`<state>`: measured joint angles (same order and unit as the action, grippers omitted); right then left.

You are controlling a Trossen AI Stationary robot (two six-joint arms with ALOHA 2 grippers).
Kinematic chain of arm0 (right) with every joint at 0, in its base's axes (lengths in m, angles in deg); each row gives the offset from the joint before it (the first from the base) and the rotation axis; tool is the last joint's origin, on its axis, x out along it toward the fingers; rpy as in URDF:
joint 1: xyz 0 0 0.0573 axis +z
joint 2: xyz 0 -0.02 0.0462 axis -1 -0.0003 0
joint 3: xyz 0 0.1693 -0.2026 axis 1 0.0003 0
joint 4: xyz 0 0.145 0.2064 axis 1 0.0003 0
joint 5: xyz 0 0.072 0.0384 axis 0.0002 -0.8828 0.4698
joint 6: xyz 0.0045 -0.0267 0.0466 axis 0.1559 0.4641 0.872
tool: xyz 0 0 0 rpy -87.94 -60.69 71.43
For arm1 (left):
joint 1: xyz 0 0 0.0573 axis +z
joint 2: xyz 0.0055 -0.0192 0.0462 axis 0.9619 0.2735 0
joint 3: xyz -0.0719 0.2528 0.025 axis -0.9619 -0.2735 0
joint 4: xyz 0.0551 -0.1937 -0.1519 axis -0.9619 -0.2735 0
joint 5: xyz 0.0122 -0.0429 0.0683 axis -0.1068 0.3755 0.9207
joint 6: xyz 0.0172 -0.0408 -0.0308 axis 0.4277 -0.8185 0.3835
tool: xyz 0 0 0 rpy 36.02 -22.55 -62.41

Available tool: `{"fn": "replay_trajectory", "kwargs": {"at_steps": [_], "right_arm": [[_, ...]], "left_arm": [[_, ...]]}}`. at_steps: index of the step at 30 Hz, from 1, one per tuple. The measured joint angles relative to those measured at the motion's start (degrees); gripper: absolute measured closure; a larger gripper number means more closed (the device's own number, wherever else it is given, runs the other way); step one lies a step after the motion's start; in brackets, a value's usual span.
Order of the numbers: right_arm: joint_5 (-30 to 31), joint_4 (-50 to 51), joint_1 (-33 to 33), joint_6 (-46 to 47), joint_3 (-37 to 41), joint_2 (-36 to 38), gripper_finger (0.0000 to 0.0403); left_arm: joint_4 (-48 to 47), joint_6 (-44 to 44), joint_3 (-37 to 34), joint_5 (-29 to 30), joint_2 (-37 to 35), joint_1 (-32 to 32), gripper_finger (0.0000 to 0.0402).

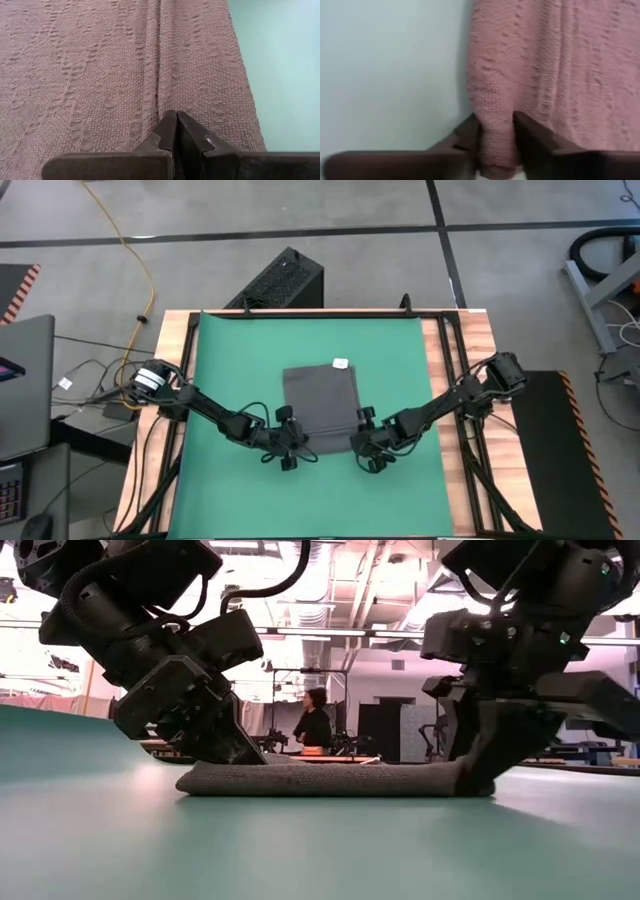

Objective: Roll towel
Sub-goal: Roll the gray towel

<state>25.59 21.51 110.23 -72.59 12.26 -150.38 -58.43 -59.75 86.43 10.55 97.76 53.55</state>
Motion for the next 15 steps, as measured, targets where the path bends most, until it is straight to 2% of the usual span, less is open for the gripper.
{"fn": "replay_trajectory", "kwargs": {"at_steps": [3, 5, 8, 10, 15], "right_arm": [[0.6, 0.2, 0.0, 1.8, 0.0, 0.0, 0.0344], [0.5, 1.2, -0.1, 2.5, -0.3, 0.5, 0.0370], [-1.8, 3.2, -0.3, 2.8, -1.3, 2.1, 0.0370], [-5.5, 4.5, -0.9, 3.1, -1.9, 3.3, 0.0370], [-19.1, 6.8, -4.9, 6.1, -3.1, 6.3, 0.0370]], "left_arm": [[0.0, 0.0, 0.0, -0.3, 0.0, 0.0, 0.0401], [0.1, 0.0, 0.0, -1.6, 0.0, 0.0, 0.0401], [0.4, -1.0, 0.0, -4.4, 0.0, 0.0, 0.0401], [0.9, -2.0, 0.0, -6.3, -0.1, 0.0, 0.0401], [1.5, -4.0, 0.0, -9.3, 0.0, 0.0, 0.0401]]}}
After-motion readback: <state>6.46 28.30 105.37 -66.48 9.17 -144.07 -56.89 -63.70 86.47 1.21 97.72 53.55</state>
